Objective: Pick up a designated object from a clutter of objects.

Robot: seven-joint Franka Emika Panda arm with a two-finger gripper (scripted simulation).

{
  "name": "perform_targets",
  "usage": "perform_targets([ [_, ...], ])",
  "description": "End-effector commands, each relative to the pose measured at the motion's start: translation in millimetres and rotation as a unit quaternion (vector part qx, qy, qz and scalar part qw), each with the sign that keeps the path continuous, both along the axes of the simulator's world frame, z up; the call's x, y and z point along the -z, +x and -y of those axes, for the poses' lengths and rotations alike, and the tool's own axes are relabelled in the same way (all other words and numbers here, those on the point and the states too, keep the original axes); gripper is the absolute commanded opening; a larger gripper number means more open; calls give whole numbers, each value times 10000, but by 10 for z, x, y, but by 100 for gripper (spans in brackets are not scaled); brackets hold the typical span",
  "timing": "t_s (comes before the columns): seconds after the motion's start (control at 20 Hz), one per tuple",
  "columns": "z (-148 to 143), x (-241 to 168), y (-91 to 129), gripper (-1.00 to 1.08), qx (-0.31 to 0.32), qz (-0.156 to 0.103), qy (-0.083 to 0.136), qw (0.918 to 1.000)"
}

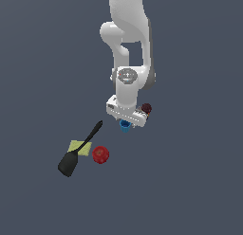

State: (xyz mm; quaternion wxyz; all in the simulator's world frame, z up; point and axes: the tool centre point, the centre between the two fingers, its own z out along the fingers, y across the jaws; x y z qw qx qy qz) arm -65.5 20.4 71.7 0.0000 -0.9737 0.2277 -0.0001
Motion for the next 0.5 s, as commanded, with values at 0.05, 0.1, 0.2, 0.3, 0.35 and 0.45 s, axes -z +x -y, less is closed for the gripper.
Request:
perform_targets([
  [0.05,1,158,-8,100,6,-2,0,10000],
  [0.1,0,196,-8,100,6,-2,0,10000],
  [0.2,-2,255,-8,100,6,-2,0,10000],
  [0.3,-1,294,-7,100,9,-1,0,10000],
  [0.35,-2,306,-7,100,9,-1,0,10000],
  [0.45,-2,315,-6,100,9,-1,0,10000],
])
